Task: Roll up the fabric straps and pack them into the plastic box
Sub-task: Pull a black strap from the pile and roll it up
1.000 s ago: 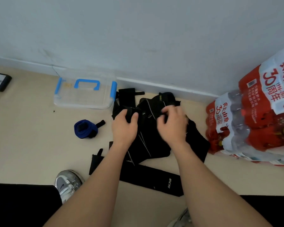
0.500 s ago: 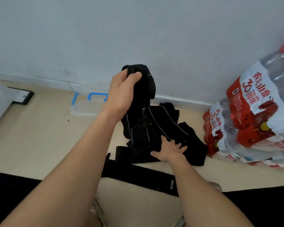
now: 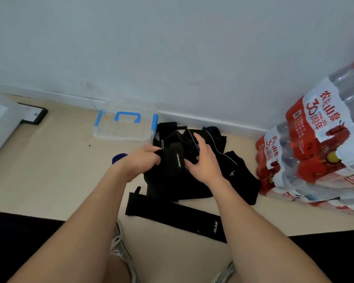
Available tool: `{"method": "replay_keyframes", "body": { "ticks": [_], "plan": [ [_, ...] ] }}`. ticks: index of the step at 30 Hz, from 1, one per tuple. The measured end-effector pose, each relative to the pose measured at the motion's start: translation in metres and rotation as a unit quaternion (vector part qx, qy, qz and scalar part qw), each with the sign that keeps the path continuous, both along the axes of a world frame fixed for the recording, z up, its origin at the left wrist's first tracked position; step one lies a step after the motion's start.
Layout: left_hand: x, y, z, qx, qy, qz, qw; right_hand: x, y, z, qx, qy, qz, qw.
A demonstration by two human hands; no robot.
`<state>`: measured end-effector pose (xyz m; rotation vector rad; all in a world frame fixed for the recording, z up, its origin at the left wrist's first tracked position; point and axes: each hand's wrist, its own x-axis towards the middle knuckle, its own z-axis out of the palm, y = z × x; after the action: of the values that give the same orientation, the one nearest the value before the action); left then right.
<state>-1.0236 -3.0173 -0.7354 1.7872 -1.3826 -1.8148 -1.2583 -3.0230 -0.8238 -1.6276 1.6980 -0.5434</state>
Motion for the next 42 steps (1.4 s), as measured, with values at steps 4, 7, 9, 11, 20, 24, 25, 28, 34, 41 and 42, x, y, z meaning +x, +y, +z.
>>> {"method": "replay_keyframes", "body": {
  "ticks": [4, 7, 9, 11, 20, 24, 25, 28, 34, 41, 42],
  "plan": [
    [-0.006, -0.002, 0.004, -0.047, -0.027, 0.023, 0.998, 0.011, -0.003, -0.005, 0.008, 0.094, 0.099, 0.991],
    [-0.004, -0.003, 0.007, -0.047, 0.073, 0.078, 0.993, 0.028, -0.010, -0.003, -0.042, 0.103, 0.093, 0.989],
    [-0.003, -0.006, 0.014, -0.057, 0.152, 0.112, 0.980, 0.035, -0.019, 0.003, -0.019, 0.050, 0.078, 0.995],
    [-0.004, -0.012, 0.026, -0.073, 0.237, 0.148, 0.957, 0.037, -0.025, 0.005, -0.013, -0.029, 0.083, 0.996],
    [0.016, -0.028, 0.037, -0.067, 0.318, 0.258, 0.910, -0.009, -0.052, 0.011, 0.052, 0.120, -0.190, 0.973],
    [0.022, -0.025, 0.021, -0.043, 0.260, 0.252, 0.931, -0.058, -0.069, 0.024, 0.043, 0.048, -0.381, 0.923],
    [0.021, -0.023, 0.017, -0.035, 0.252, 0.253, 0.934, -0.065, -0.074, 0.030, 0.033, 0.017, -0.407, 0.913],
    [0.018, -0.018, 0.012, 0.000, 0.209, 0.234, 0.949, -0.071, -0.084, 0.044, -0.005, -0.109, -0.402, 0.909],
    [0.015, -0.007, 0.021, 0.123, 0.071, 0.087, 0.986, -0.050, -0.079, 0.063, -0.016, -0.116, -0.248, 0.962],
    [0.006, 0.017, 0.018, 0.096, 0.174, 0.001, 0.980, -0.061, 0.019, 0.036, 0.248, -0.005, -0.033, 0.968],
    [0.003, 0.024, 0.013, 0.097, 0.187, 0.000, 0.978, -0.069, 0.039, 0.025, 0.301, 0.056, 0.007, 0.952]
  ]
}}
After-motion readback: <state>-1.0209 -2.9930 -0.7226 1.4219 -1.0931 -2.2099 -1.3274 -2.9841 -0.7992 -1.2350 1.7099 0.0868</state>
